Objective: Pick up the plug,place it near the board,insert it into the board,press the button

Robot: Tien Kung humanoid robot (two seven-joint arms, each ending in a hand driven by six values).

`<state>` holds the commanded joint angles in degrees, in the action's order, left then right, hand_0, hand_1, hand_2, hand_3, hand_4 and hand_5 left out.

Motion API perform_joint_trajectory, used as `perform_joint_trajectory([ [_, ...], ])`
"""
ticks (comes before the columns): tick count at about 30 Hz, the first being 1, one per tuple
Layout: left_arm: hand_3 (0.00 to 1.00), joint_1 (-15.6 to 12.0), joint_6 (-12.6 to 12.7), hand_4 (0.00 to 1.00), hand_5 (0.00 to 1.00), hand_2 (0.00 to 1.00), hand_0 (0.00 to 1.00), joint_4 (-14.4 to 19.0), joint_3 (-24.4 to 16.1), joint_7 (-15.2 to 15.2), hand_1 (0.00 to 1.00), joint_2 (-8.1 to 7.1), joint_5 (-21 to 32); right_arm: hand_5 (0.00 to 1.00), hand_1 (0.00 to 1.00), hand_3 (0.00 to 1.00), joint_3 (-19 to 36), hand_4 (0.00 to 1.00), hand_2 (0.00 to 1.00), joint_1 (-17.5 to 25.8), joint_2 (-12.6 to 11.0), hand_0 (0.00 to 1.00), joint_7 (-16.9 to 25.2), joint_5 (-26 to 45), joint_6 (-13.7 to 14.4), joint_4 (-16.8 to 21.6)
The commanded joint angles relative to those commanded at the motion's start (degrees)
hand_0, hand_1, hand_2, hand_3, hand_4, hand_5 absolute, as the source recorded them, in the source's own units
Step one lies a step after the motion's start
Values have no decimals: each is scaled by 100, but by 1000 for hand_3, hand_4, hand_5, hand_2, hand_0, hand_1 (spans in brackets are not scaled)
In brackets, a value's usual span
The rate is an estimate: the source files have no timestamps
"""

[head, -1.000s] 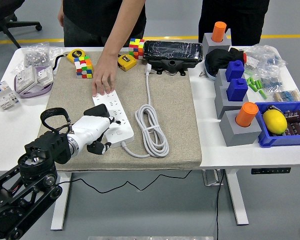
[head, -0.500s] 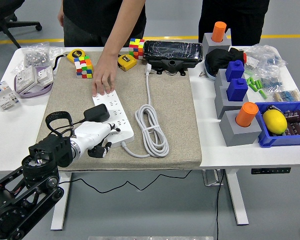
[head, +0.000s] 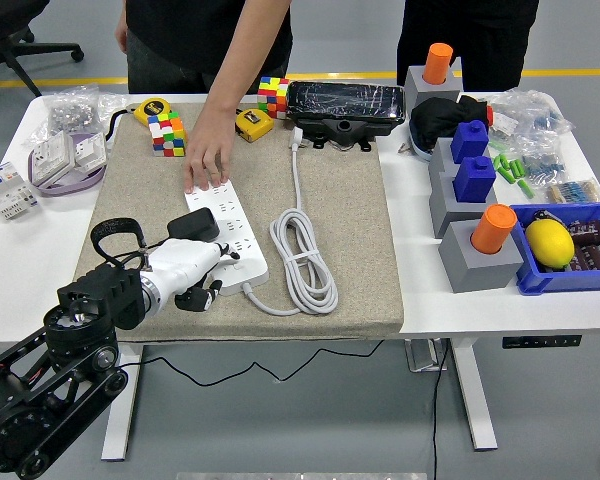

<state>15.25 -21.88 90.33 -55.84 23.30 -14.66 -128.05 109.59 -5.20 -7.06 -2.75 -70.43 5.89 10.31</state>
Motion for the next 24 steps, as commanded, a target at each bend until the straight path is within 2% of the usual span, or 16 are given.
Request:
perform_joint_trajectory([
  [6, 845, -52, -44, 366, 2, 103, 179, 10, 22, 11, 2, 16, 17, 938, 721, 750, 13, 998, 719, 29, 13, 781, -3, -16, -2, 0],
  [24, 843, -61, 29, 362, 2, 103, 179, -58, 92, -28, 2, 19, 13, 938, 721, 750, 15, 998, 718, 53, 10, 781, -7, -27, 8, 0],
])
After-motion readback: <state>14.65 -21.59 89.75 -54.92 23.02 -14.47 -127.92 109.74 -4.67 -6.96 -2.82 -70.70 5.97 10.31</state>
